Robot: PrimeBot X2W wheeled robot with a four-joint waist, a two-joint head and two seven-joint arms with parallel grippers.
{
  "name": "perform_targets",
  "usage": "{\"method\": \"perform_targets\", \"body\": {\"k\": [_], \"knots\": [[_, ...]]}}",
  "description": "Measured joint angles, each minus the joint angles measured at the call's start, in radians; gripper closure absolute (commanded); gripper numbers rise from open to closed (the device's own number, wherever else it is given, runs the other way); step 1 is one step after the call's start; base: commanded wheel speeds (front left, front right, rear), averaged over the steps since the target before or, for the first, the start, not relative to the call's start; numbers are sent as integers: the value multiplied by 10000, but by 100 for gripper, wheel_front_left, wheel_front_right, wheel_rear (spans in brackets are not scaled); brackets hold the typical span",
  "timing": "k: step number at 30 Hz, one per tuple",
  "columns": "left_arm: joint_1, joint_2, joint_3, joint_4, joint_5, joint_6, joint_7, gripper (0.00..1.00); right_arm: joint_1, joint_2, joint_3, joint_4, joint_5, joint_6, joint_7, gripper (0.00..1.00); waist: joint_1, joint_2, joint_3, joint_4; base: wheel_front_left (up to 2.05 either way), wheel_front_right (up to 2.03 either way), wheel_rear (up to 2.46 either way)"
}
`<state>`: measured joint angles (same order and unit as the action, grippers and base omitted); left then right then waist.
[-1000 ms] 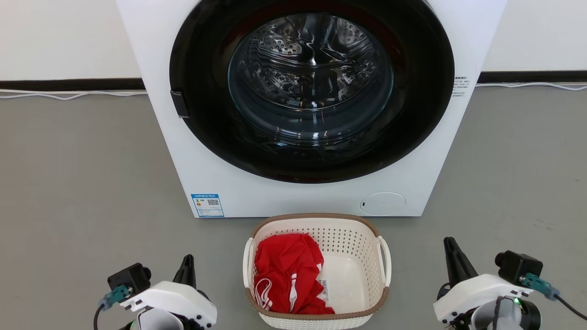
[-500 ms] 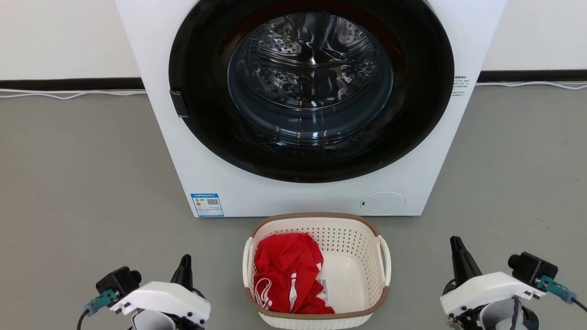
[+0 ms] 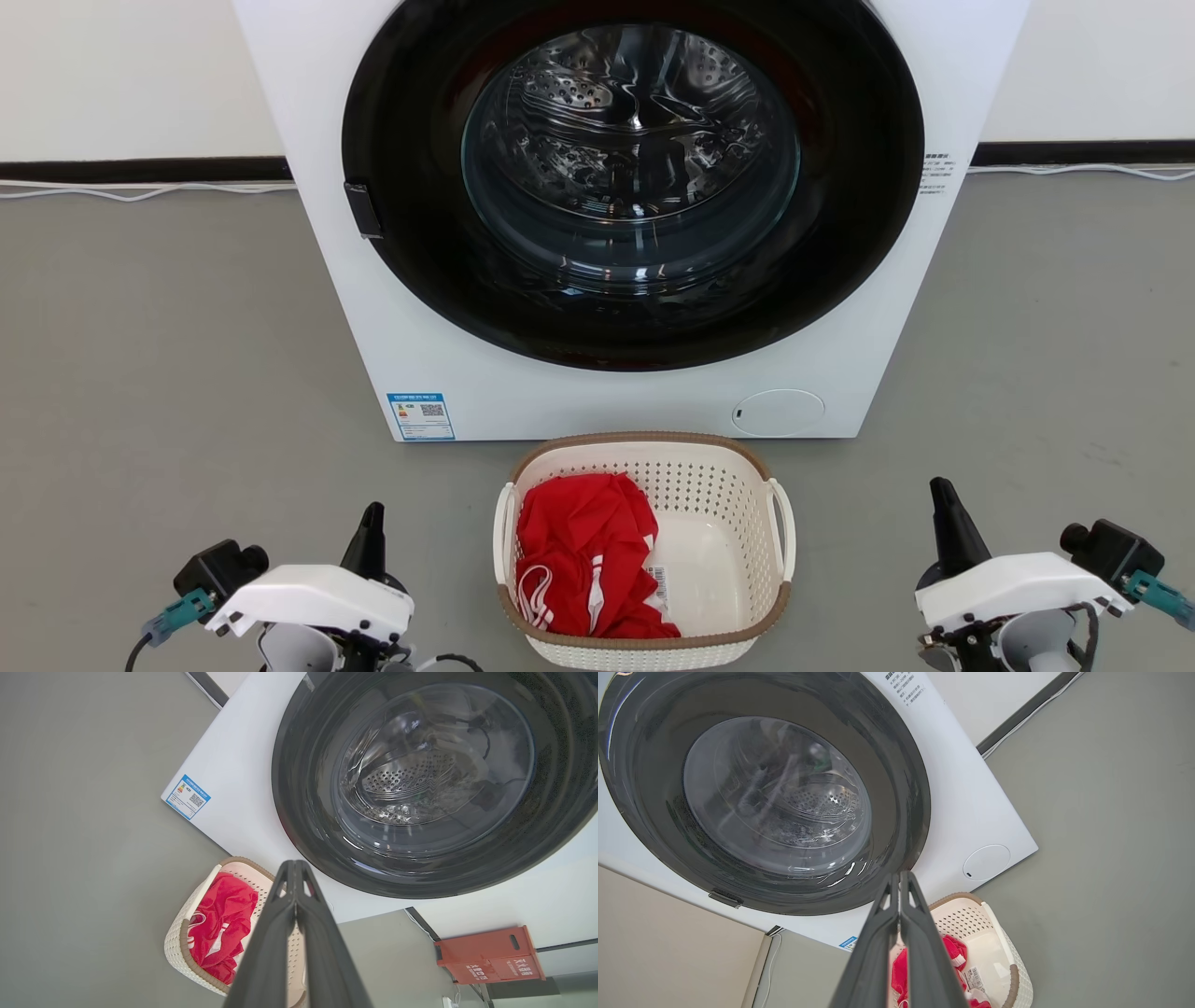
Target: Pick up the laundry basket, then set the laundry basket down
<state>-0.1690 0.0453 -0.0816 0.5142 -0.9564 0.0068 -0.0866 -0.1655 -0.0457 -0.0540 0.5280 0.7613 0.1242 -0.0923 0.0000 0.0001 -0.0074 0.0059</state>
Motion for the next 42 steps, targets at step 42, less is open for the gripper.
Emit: {"method": "perform_targets", "body": {"k": [42], "knots": [[446, -46, 993, -1440, -3893, -788, 1193, 100, 418, -2, -462, -1517, 5095, -6, 1202, 100, 0, 0, 64, -36, 0, 0, 0]]}}
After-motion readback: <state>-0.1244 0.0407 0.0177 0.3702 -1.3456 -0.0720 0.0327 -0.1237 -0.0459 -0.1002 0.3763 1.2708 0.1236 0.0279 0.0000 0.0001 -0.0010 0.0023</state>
